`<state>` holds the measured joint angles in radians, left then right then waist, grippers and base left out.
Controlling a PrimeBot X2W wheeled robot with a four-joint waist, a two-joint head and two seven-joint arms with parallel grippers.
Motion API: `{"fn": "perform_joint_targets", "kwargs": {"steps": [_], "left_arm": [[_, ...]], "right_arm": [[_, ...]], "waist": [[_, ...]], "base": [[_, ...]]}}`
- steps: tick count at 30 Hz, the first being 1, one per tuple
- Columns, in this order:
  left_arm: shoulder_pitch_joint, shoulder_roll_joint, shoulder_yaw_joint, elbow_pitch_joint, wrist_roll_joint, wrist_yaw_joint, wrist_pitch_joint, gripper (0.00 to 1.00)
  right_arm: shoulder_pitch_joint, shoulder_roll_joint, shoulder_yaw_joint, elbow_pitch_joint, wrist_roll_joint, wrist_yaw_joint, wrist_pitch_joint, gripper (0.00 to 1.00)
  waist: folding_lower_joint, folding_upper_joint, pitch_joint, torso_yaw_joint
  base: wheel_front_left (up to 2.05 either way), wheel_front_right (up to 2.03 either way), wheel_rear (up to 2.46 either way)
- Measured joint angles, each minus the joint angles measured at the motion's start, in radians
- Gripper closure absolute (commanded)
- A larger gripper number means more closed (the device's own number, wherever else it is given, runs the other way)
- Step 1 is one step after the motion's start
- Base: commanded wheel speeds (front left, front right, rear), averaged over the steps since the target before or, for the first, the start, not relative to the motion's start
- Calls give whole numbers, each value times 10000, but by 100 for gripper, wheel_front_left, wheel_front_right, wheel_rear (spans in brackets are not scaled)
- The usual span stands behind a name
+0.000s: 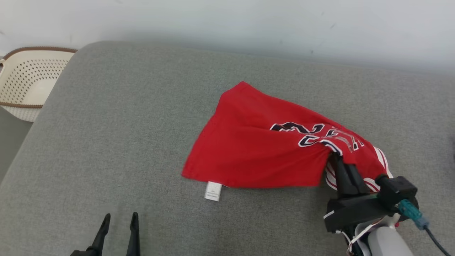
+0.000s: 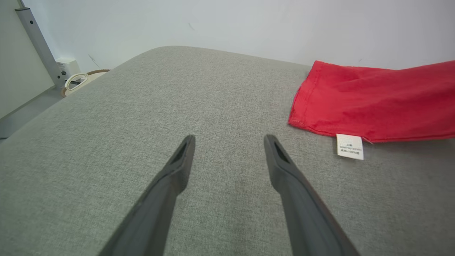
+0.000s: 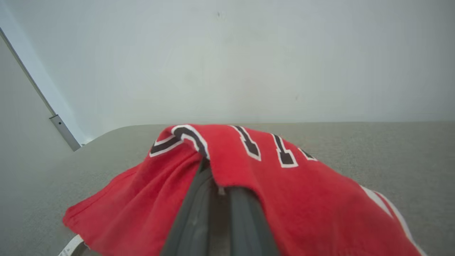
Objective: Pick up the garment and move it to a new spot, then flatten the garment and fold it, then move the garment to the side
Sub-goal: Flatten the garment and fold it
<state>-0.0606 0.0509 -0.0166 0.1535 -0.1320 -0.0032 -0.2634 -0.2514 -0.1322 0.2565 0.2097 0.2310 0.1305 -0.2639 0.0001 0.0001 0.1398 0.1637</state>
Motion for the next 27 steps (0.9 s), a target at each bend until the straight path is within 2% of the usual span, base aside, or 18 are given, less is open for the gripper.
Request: {"fn": "perform_joint_targets", "kwargs": {"steps": [3, 6, 10, 15, 16, 17, 18, 19, 20, 24, 27], "left_arm": [[-13, -2, -221, 25, -75, -10, -2, 0], [-82, -2, -483, 58, -136, -12, 0, 0], [-276, 0, -903, 138, -240, -12, -2, 0], [-424, 0, -1388, 286, -512, 59, -2, 0], [-424, 0, -1388, 286, -512, 59, -2, 0], [-442, 0, -1448, 293, -522, 61, -2, 0], [-435, -4, -1521, 311, -537, 75, -2, 0], [-436, -8, -1561, 311, -575, 113, -2, 0], [-435, -2, -1593, 313, -587, 134, -2, 0], [-417, 0, -1659, 349, -600, 142, 0, 0], [-410, 2, -1722, 387, -644, 157, 0, 0]], "right_arm": [[-136, -267, 111, -115, 65, 0, 0, 100], [-836, -577, 395, 343, 27, 0, 0, 100], [-2019, -913, 702, 1645, -205, 0, -2, 100], [-3453, -1356, 472, 3944, -541, 2, -2, 100], [-3453, -1356, 472, 3944, -541, 2, -2, 100], [-3692, -1446, 351, 4437, -606, 2, 2, 80], [-3924, -1547, 155, 4886, -652, 0, 0, 64], [-4160, -1628, -25, 5279, -694, 2, 2, 21], [-4388, -1689, -217, 5641, -734, 2, 2, 0], [-5120, -1755, -658, 7285, -907, 0, 75, 0], [-5573, -1691, -654, 7984, -1083, 0, 69, 0]], "waist": [[-2, 0, -33, -31], [-2, 0, 7, 68], [-1, 0, 122, 382], [-1, 1, 310, 983], [-1, 1, 310, 983], [-1, 0, 348, 1115], [-1, 0, 391, 1251], [-1, 0, 435, 1384], [-1, 0, 479, 1509], [-1, 1, 672, 1902], [0, 0, 811, 1974]], "base": [[0, 0, 0], [0, 0, 0], [0, 0, 0], [0, 0, 0], [0, 0, 0], [0, 0, 0], [0, 0, 0], [0, 0, 0], [0, 0, 0], [0, 0, 0], [0, 0, 0]]}}
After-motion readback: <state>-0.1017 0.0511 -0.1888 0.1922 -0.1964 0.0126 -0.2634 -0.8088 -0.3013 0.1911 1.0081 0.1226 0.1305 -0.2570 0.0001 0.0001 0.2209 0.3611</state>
